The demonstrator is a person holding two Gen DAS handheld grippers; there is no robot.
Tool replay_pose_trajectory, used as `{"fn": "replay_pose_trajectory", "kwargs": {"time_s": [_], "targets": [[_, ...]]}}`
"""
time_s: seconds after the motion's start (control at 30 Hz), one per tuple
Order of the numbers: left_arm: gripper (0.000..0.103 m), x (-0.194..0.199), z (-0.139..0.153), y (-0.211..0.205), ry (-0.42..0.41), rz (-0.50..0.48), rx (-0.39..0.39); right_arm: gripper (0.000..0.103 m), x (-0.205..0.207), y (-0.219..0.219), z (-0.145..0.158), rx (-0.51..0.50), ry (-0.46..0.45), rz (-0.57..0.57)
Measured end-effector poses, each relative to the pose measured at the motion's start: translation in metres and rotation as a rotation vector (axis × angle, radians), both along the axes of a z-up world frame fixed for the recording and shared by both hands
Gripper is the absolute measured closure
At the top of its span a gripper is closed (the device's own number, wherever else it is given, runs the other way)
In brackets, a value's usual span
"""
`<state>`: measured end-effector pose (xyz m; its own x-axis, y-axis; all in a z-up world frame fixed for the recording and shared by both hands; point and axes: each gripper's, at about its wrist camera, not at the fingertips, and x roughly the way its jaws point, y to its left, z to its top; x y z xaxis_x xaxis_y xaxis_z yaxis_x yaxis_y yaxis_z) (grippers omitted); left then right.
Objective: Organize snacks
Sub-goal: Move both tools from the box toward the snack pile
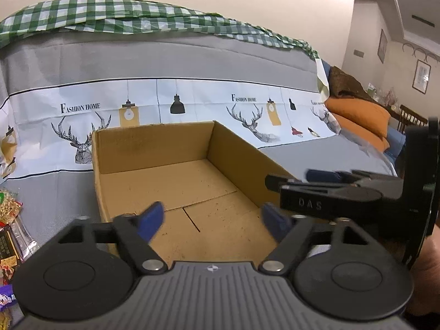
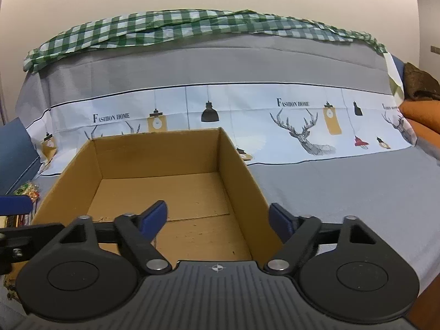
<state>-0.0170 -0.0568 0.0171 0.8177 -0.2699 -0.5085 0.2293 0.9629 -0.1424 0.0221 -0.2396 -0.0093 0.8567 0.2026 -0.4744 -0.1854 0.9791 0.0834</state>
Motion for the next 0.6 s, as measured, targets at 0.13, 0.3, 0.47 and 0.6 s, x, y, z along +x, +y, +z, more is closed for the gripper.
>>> {"fn": "replay_pose_trajectory", "kwargs": {"time_s": [0.13, 0.3, 0.47, 0.6], "targets": [[0.057, -0.008, 0.002, 0.005, -0.002, -0.046, 0.013, 0.066, -0.002, 0.005, 0.003, 0.031, -0.006, 0.034], [0.058, -0.007, 0.006, 0.020, 0.134, -0.080, -0.059, 0.067, -0.007, 0.014, 0.011, 0.058, -0.007, 0.043], [0.058, -0.031, 0.032, 0.034, 0.044, -0.166, 0.084, 0.059, -0.014, 0.030, 0.022, 0.096, 0.001, 0.080], [0.058, -0.044, 0.031, 0.064, 0.048, -0.203, 0.196, 0.055, -0.029, 0.054, 0.032, 0.057, -0.020, 0.127]]}}
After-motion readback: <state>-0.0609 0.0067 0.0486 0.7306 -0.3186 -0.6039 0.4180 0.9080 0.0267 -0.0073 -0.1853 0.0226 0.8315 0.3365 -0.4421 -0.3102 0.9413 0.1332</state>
